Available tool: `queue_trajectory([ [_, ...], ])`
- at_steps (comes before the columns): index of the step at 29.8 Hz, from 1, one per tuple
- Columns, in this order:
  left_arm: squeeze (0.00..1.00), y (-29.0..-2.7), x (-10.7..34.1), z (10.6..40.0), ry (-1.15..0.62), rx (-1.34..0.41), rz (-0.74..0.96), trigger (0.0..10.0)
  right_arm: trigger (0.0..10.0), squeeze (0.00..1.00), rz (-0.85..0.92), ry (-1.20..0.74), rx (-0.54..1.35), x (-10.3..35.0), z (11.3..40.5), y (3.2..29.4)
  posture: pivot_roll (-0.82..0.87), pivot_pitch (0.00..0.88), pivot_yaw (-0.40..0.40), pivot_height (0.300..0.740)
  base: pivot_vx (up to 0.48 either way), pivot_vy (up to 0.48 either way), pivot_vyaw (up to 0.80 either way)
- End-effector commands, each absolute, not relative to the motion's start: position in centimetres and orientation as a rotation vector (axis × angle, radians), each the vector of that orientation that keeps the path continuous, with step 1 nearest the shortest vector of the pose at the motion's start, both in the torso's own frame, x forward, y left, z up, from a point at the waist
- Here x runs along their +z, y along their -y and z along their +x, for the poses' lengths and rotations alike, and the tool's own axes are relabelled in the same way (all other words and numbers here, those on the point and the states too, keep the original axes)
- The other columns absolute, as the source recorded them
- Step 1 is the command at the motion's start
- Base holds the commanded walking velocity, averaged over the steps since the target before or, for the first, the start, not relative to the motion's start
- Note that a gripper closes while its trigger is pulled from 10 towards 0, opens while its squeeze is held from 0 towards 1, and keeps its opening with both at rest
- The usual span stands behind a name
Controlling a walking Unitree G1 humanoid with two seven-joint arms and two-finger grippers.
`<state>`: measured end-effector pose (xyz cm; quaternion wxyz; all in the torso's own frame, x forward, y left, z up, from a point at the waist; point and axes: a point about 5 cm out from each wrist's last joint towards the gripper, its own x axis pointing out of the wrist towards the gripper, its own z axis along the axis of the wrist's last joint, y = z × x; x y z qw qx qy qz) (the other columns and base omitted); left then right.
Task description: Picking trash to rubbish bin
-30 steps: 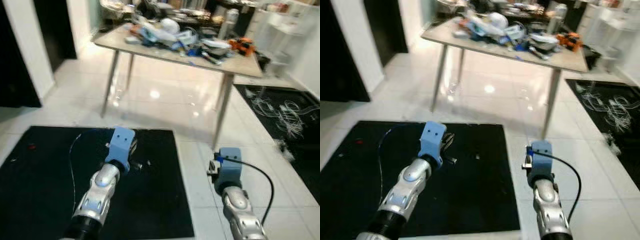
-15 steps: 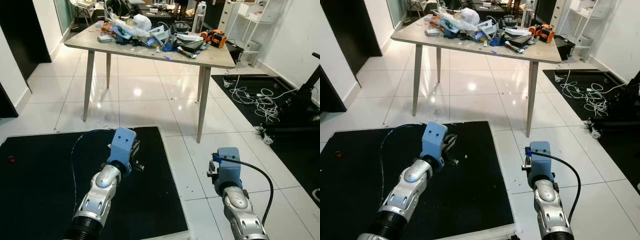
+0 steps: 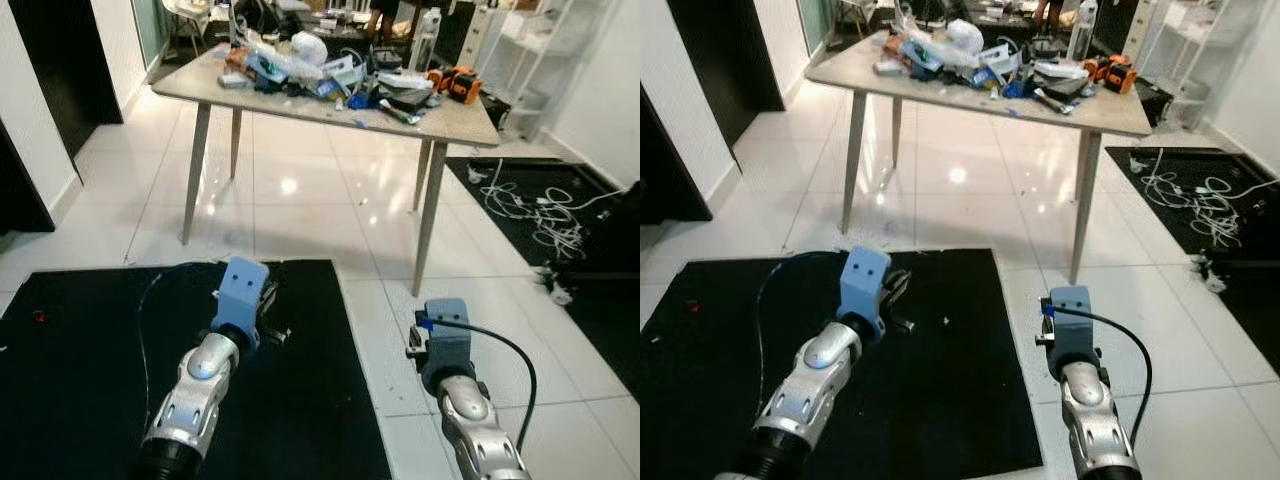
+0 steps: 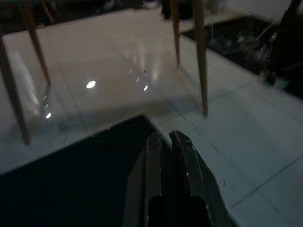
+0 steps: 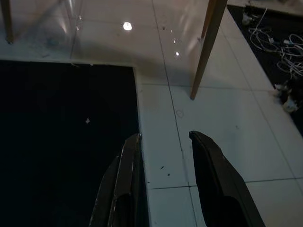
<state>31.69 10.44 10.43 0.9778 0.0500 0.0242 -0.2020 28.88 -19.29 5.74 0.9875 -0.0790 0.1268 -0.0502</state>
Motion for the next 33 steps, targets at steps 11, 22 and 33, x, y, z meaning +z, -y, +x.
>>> queue_trajectory([
  [11,0.0,-10.29,10.34,31.62,-0.045,-0.416,0.1,10.0,10.0,0.0,-0.132,-0.248,-0.125,5.97,29.01,19.57,-0.12,0.034,-0.038,0.74,0.436,0.0,-0.07],
  [22,0.0,-10.26,10.28,31.67,-0.042,-0.404,0.096,10.0,10.0,0.0,-0.143,-0.231,-0.122,6.28,29.24,19.71,-0.12,0.037,-0.042,0.74,0.434,0.0,-0.29],
  [33,0.0,-10.32,10.24,31.84,-0.046,-0.39,0.108,10.0,10.0,0.0,-0.166,-0.218,-0.111,6.54,29.39,19.65,-0.12,0.045,-0.048,0.74,0.434,0.0,0.0],
])
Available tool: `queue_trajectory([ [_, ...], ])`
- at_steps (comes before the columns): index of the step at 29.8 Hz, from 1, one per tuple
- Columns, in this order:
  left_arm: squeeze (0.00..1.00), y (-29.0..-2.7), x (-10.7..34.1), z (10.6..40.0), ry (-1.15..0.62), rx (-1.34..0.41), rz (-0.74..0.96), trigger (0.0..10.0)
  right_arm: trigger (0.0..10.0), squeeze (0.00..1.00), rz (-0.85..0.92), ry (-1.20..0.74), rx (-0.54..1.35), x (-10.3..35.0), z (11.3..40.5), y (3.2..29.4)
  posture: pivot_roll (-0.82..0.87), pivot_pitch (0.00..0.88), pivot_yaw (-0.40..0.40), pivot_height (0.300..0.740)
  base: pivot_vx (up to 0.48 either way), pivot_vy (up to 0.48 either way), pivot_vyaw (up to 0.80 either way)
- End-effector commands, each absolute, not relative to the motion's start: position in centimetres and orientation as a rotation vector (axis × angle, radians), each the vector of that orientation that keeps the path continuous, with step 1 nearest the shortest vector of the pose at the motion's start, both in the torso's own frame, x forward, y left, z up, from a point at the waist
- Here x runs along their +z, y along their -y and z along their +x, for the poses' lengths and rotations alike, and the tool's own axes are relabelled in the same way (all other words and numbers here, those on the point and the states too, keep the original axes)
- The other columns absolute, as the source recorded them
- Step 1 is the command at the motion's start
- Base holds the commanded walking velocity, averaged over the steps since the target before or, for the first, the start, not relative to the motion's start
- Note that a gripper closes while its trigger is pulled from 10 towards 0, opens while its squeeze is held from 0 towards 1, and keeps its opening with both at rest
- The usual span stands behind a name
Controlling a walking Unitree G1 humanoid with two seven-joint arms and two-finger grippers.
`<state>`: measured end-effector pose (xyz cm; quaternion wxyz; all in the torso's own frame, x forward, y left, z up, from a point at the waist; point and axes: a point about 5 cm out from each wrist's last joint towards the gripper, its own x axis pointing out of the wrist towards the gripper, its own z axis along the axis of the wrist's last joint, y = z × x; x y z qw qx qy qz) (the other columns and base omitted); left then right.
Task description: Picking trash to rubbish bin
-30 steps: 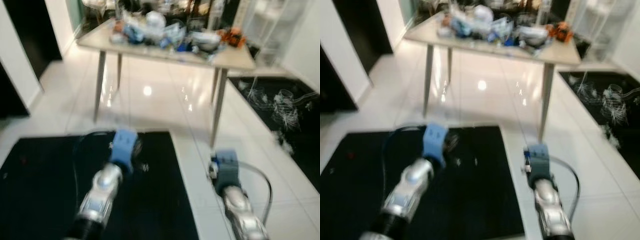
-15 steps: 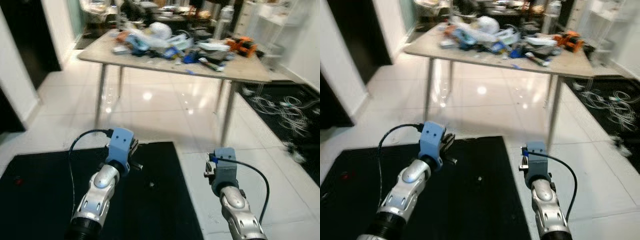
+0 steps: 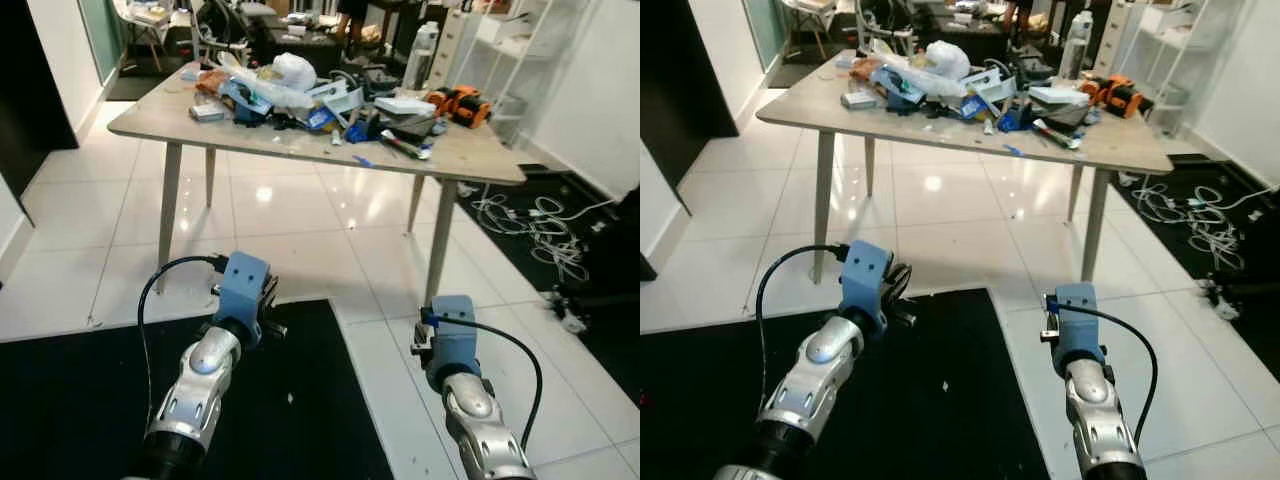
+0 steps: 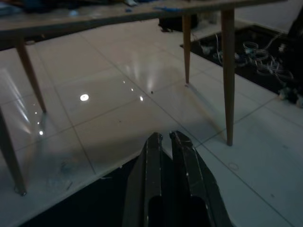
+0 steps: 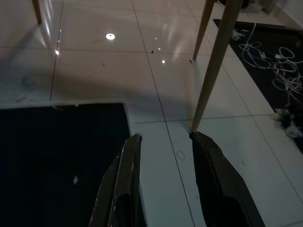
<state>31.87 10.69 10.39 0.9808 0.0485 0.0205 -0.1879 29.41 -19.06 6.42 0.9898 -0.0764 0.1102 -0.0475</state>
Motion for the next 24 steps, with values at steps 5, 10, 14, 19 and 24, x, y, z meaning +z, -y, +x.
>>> queue_trajectory([
  [5,0.0,-10.5,10.2,31.9,-0.054,-0.381,0.112,10.0,10.0,0.0,-0.196,-0.221,-0.077,6.6,29.5,19.3,-0.13,0.049,-0.044,0.74,0.426,0.0,0.0],
  [10,0.0,-10.5,10.0,31.9,-0.062,-0.382,0.119,10.0,10.0,0.0,-0.209,-0.226,-0.07,6.5,29.5,19.2,-0.13,0.049,-0.044,0.74,0.425,0.0,0.48],
  [14,0.0,-10.8,9.9,31.9,-0.069,-0.369,0.121,10.0,10.0,0.0,-0.19,-0.23,-0.061,6.3,29.5,18.9,-0.12,0.051,-0.04,0.74,0.424,0.0,0.49],
  [19,0.0,-11.7,9.5,32.0,-0.094,-0.316,0.133,10.0,10.0,0.0,-0.171,-0.251,-0.025,6.0,29.5,18.4,-0.12,0.051,-0.039,0.74,0.418,0.0,0.0],
  [24,0.0,-13.4,8.5,32.1,-0.149,-0.209,0.177,10.0,10.0,0.0,-0.156,-0.221,0.036,6.3,29.8,17.8,-0.11,0.047,-0.043,0.74,0.415,0.0,0.0],
])
